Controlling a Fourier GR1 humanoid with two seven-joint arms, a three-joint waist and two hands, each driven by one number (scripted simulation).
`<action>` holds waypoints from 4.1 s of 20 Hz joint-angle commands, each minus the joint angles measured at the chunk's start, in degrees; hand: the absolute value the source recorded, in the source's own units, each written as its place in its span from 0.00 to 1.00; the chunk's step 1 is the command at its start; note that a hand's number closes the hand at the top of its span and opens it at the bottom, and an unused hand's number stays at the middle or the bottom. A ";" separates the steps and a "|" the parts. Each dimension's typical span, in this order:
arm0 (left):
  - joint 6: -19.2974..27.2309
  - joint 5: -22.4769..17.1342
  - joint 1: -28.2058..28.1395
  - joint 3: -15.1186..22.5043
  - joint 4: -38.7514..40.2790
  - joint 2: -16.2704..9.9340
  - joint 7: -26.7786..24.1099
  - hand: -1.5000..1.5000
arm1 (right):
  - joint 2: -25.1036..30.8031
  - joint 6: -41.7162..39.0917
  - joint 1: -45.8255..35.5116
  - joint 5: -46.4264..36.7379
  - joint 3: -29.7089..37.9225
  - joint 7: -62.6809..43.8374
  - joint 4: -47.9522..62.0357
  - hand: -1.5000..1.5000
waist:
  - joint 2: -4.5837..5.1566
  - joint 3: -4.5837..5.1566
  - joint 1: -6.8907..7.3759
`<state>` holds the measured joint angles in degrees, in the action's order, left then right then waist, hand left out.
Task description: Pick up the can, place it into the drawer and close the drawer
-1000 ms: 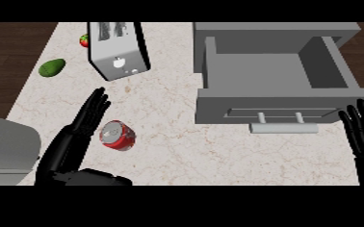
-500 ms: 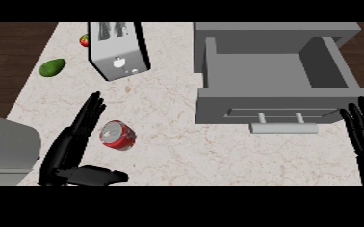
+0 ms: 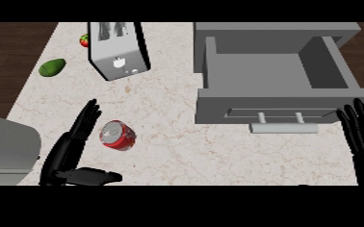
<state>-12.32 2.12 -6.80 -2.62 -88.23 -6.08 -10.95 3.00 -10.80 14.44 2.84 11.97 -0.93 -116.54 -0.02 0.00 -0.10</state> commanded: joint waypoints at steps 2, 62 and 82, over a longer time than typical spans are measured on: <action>-2.42 -1.43 0.02 -2.12 2.09 -1.60 -1.02 0.00 | -1.05 1.27 -2.80 -1.20 -0.43 -0.68 1.45 0.00 | -0.01 0.00 0.10; 1.79 -1.25 18.66 2.54 33.68 5.93 -13.36 1.00 | -2.09 -2.71 1.16 2.66 3.62 -5.35 -7.85 0.00 | -0.04 0.00 -0.12; 13.72 -5.22 21.83 -2.81 14.53 4.41 1.25 1.00 | -0.68 -3.36 5.58 8.63 6.67 -4.23 -11.22 0.00 | -0.12 -0.03 -0.19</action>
<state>0.10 -3.87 14.79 -8.08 -68.41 -2.79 -14.18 1.01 -12.07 18.42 7.08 14.92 -5.55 -126.91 -0.08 -0.01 -0.19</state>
